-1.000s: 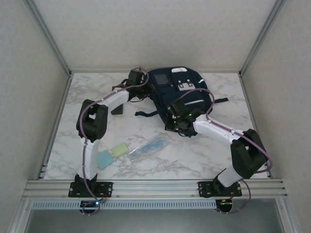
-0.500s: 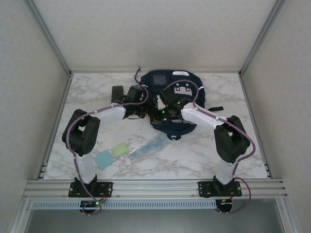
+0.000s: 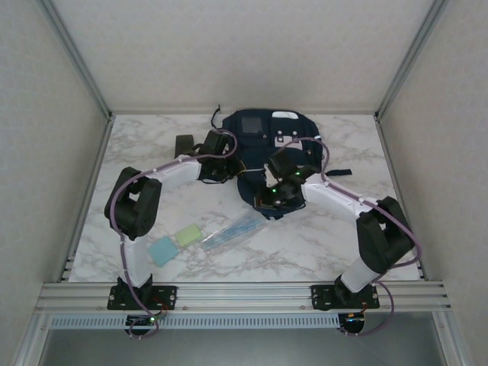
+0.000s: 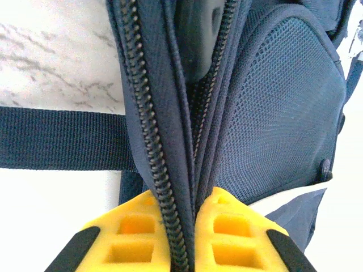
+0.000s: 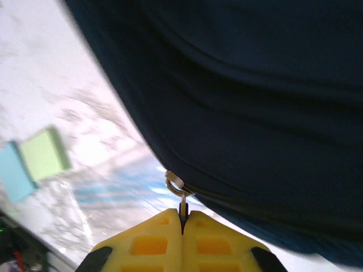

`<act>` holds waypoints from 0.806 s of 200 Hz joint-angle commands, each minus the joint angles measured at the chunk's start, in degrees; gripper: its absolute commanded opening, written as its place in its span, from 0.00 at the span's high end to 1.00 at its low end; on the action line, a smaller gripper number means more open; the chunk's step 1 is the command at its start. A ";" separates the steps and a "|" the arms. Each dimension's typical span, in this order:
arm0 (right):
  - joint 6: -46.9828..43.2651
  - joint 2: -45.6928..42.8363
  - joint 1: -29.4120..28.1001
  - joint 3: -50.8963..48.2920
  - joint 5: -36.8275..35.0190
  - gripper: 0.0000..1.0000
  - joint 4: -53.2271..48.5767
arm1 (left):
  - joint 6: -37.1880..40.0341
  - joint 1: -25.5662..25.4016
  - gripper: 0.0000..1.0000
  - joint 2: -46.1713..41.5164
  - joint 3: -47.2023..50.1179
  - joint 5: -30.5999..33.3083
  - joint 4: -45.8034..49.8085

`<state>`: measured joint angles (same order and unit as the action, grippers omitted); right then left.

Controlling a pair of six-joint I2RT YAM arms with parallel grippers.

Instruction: Pack books, pencil case, and school supplies into a backpack

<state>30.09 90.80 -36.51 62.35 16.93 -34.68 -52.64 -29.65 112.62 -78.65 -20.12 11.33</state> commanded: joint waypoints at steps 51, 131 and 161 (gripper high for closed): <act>-5.63 -2.43 11.01 -0.38 -1.23 1.00 -8.90 | 9.65 6.48 0.74 3.89 -12.55 -0.82 5.57; -4.60 14.59 4.90 15.95 14.56 1.00 9.30 | -6.51 1.94 0.06 -14.40 10.87 1.26 -0.53; -4.12 15.83 2.48 18.81 15.67 1.00 9.08 | -17.90 -2.34 0.08 -13.13 17.04 2.45 -11.11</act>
<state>26.33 106.61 -31.90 77.91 28.38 -28.67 -59.07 -28.97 97.56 -65.23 -19.46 9.45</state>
